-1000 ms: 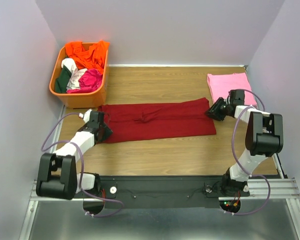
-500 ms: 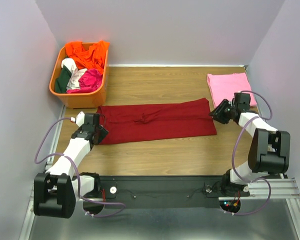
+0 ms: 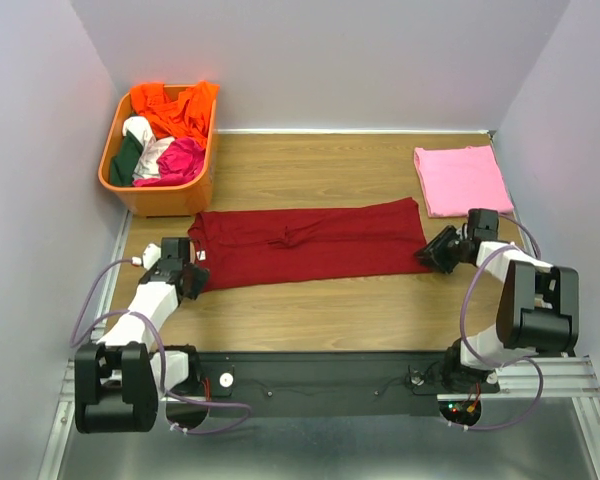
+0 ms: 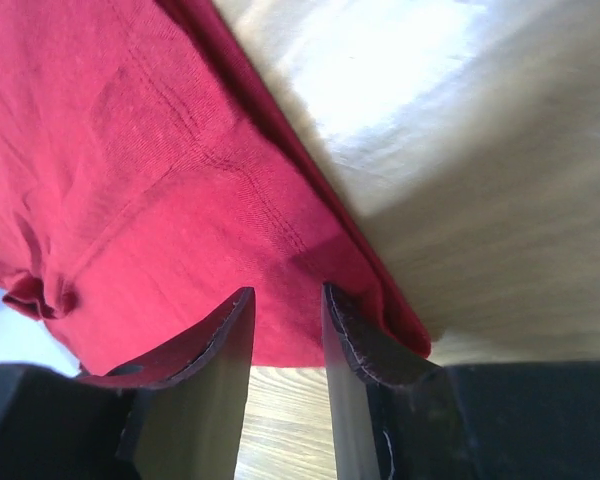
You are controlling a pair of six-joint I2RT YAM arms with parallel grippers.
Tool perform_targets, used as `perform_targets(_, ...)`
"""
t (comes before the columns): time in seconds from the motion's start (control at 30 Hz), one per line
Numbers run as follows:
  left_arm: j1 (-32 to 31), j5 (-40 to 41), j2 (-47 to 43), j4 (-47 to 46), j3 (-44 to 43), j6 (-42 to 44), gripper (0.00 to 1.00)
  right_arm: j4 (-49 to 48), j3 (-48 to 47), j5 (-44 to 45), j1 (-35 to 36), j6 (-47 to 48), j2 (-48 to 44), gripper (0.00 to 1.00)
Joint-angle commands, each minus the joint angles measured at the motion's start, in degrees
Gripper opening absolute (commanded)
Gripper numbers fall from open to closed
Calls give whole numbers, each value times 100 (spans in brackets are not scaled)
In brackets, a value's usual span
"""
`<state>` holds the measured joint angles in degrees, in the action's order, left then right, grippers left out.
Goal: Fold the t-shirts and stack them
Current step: Fold the tshirt
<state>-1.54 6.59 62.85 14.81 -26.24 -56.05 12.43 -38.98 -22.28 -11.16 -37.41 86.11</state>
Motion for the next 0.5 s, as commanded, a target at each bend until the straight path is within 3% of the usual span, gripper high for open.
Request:
perform_targets(0.0,294,115,-361,408,49,-3,38,435,32,637,-80,84,-478,41)
perform_targets(0.1,286,1,-554,427,-214,348,44,708,-311,787,-36,444,-805,45)
perform_targets(0.13,277,-122,-615,261,-328,663,49,726,-573,717,86,584,-832,50)
perform_targets(0.23,172,-281,-581,180,-601,745,54,901,-1110,707,613,804,-518,53)
perform_targets(0.37,-1064,340,-56,285,-1407,771,59,1200,-2338,1619,2210,1410,247,53)
perform_targets(0.47,-1654,755,532,479,-1988,797,60,1244,-2867,1867,2626,1744,800,52)
